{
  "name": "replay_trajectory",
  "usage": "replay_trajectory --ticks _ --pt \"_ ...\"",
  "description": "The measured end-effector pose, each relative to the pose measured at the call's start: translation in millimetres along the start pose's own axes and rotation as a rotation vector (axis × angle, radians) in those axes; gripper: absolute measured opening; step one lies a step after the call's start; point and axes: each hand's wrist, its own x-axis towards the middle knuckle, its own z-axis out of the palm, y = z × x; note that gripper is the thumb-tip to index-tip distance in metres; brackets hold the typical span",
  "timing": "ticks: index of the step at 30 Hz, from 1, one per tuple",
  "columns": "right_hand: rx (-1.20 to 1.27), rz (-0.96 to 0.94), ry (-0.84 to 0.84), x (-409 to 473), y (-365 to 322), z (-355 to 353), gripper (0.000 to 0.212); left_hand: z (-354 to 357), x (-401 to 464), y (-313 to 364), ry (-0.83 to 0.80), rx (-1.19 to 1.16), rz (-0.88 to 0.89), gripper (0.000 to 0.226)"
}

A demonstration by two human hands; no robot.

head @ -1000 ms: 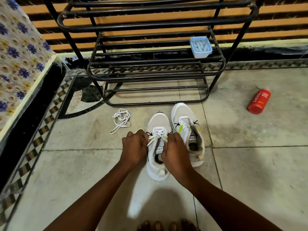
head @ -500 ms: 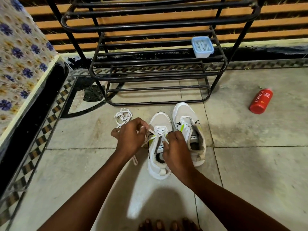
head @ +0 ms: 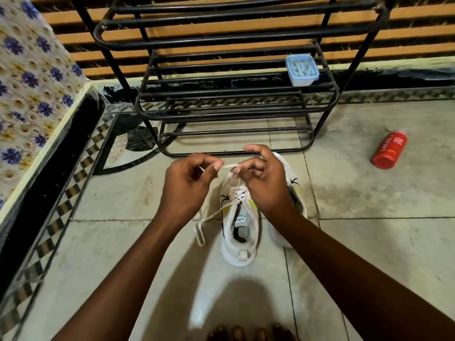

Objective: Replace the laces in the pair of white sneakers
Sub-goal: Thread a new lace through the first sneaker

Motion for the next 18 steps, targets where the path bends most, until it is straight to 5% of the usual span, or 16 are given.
replay_trajectory --ticks 6,13,18 --pt "-0.067 0.060 0.201 4.6 12.1 -13.8 0.005 -12.1 -6.5 -71.9 0.038 0.076 -0.132 0.018" --pt "-0.349 0.018 0.295 7.9 27.0 -26.2 0.006 -27.8 -39.4 -135.8 -0.015 0.337 -0.314 0.018" --pt "-0.293 0.136 0.253 11.2 33.5 -27.2 0.006 -30.8 -45.7 -145.0 -0.004 0.338 -0.419 0.018"
